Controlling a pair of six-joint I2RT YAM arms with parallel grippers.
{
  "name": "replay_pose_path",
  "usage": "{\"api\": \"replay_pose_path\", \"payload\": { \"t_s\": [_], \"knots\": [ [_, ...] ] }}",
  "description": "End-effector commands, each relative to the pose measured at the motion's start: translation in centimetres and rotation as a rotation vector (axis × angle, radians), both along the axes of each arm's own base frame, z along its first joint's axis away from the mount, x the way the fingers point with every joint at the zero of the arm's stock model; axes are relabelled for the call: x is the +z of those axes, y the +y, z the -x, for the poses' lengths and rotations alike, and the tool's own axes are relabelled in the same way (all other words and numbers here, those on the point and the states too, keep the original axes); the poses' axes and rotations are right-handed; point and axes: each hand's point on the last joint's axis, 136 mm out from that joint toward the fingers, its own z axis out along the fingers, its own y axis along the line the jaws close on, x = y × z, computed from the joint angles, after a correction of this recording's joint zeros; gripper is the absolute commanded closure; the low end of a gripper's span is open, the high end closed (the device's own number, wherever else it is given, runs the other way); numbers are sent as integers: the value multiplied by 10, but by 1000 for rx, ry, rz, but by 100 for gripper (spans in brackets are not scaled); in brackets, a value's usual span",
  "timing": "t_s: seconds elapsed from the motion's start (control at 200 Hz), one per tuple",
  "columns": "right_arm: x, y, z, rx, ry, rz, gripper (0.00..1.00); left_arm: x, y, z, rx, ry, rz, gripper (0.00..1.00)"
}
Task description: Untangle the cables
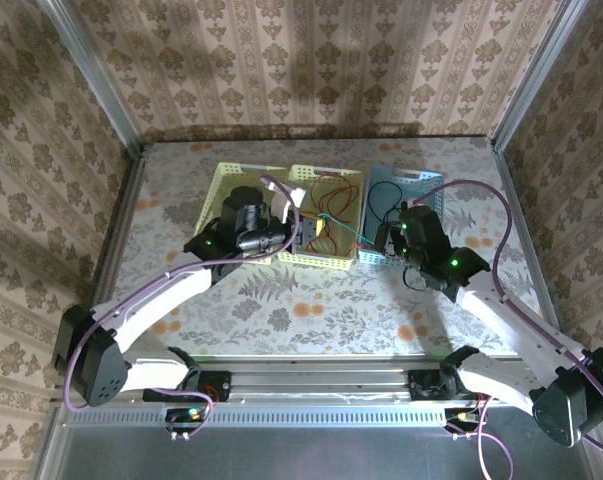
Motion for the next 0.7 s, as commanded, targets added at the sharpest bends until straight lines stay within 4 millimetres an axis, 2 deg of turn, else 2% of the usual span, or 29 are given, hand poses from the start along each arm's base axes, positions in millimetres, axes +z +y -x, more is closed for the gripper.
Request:
{"api": "replay_pose_path", "payload": {
  "t_s": [0.0,0.095,0.19,0.21,0.301,0.416,0.486,0.511,0.546,0.631,0.692],
  "knots": [
    [2,-29,9,-89,7,84,53,31,36,-33,210,-70,96,100],
    [5,-33,11,-100,-7,86,53,18,76,-63,406,-26,127,100],
    [2,-32,14,-85,2,87,53,-3,120,-90,597,36,190,100],
    [1,-32,14,-79,4,85,53,-6,137,-100,652,47,212,100],
    [-2,-29,17,-60,11,74,53,-22,171,-121,753,91,324,100],
    [-3,-25,20,-39,16,59,54,-45,185,-143,793,130,314,98],
    [-3,-25,22,-35,18,59,54,-64,182,-154,793,163,242,91],
    [-3,-25,22,-32,17,59,54,-71,180,-157,789,179,216,85],
    [-3,-25,23,-26,15,61,54,-80,177,-162,782,210,186,72],
    [-1,-24,23,-11,12,65,54,-94,172,-167,774,284,146,24],
    [0,-24,24,-9,8,67,54,-92,172,-166,785,296,125,8]
  ]
}}
